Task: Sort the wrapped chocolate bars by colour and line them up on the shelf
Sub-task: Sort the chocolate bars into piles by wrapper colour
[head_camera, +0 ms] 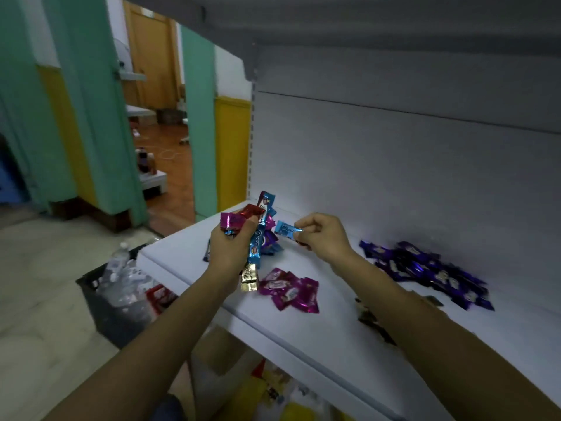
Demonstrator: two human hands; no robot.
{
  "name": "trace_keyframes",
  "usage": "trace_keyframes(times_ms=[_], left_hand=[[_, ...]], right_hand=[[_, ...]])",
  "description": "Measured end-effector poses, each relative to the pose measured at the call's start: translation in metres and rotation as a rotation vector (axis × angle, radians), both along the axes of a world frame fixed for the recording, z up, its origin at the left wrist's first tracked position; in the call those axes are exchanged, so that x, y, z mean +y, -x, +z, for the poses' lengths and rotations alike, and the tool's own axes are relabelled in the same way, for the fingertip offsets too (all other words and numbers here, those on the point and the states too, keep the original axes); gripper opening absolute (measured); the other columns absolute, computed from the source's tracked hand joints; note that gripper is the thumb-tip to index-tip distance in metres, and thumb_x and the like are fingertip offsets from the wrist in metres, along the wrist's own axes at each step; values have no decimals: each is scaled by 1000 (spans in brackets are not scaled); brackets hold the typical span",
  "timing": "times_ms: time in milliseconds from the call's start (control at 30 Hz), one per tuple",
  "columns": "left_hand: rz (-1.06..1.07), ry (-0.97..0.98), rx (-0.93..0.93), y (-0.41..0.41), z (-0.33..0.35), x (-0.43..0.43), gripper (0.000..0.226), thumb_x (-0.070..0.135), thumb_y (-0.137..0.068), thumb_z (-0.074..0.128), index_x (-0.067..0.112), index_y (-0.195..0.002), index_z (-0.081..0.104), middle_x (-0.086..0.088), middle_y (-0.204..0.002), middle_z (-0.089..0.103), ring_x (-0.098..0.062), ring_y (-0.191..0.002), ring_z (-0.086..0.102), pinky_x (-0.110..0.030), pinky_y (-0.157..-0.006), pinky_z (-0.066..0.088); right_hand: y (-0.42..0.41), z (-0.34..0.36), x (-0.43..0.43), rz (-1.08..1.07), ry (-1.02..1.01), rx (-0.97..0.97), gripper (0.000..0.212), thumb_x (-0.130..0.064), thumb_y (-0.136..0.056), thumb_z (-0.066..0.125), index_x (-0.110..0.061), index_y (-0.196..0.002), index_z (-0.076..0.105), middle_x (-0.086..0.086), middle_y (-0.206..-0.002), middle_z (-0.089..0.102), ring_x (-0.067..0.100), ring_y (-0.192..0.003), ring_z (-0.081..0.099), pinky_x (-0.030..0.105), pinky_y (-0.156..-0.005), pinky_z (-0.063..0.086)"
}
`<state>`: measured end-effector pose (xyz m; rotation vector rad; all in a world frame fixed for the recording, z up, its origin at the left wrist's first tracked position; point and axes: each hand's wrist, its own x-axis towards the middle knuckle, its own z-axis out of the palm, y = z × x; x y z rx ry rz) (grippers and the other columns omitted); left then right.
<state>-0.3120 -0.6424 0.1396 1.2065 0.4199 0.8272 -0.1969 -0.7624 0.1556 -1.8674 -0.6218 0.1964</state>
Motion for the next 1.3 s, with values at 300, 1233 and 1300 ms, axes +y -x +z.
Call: trace_keyframes(times_ms=[300,1233,1300], left_hand=[[44,38,43,9,-27,51,6,15,-91,63,12,-95,66,-7,-87,71,-18,-79,70,-22,-64,56],[52,-45,99,-4,-48,60,29,23,-92,61,12,-118,63,-5,-107,70,-20,-100,67,-32,-85,57],[56,-37,104,-4,-48,60,30,23,-92,61,11,-119,62,-6,-109,70,-21,-101,67,-39,-89,55]], right_hand=[[-4,-25,80,-14,244,-140,10,-12,-79,74,-19,-81,68,-4,-75,65,16,-77,64,35,-76,56],[-13,2,100,10,-156,234,15,-21,-96,52,-8,-103,54,10,-79,54,13,-61,53,20,-56,52],[-16,-2,100,0,-132,241,18,-22,-96,53,-7,-106,56,4,-74,49,11,-62,49,23,-61,53]])
